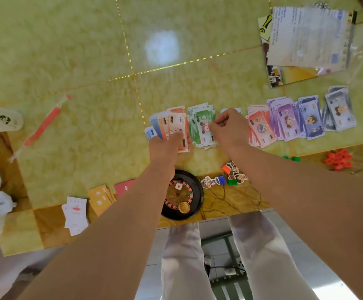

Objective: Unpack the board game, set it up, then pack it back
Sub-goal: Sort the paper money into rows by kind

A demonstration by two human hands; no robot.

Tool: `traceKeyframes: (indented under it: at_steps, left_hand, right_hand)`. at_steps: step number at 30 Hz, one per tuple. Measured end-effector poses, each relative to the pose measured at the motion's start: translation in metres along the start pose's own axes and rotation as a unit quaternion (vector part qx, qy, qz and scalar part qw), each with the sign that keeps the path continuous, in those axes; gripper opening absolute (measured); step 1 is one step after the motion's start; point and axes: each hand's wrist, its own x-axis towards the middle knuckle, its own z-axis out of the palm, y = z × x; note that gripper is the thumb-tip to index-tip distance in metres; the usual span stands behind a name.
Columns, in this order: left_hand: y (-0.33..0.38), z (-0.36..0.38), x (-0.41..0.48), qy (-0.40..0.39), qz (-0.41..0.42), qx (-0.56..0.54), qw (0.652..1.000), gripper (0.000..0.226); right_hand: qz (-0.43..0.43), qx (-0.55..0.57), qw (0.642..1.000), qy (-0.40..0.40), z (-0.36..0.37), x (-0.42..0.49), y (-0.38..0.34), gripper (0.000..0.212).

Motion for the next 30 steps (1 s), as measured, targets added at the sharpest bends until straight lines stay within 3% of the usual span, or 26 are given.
traceKeyframes:
  at_steps: [6,9,12,18,23,30]
  left_hand:
    - [0.000,0.002,-0.001,-0.006,-0.010,-0.006,1.000,0.010]
    - [-0.001,0.007,-0.005,-0.035,-0.028,-0.010,0.999,0.009]
    - [-0.001,0.015,-0.014,-0.079,-0.031,0.007,0.996,0.012]
    - [0.007,0.032,-0.024,-0.075,-0.054,0.017,0.996,0.020]
    - [0.001,0.039,-0.029,-0.081,-0.007,0.057,0.995,0.013]
    - [-0.001,0.051,-0.035,-0.081,-0.018,0.047,0.995,0.012]
  right_hand:
    - [-0.015,0.045,0.999,0.006,-0.003,-0.006,-0.001,0.013]
    - [-0.012,0.148,0.984,-0.093,-0.008,-0.013,-0.003,0.021]
    - [-0.019,0.154,0.972,-0.174,-0.014,-0.019,-0.003,0.013]
    - [-0.011,0.148,0.979,-0.142,-0.034,-0.016,0.001,0.007]
    - [0.041,0.196,0.958,-0.205,-0.048,-0.021,0.005,0.006]
    - [0.063,0.213,0.956,-0.190,-0.064,-0.024,0.013,0.005]
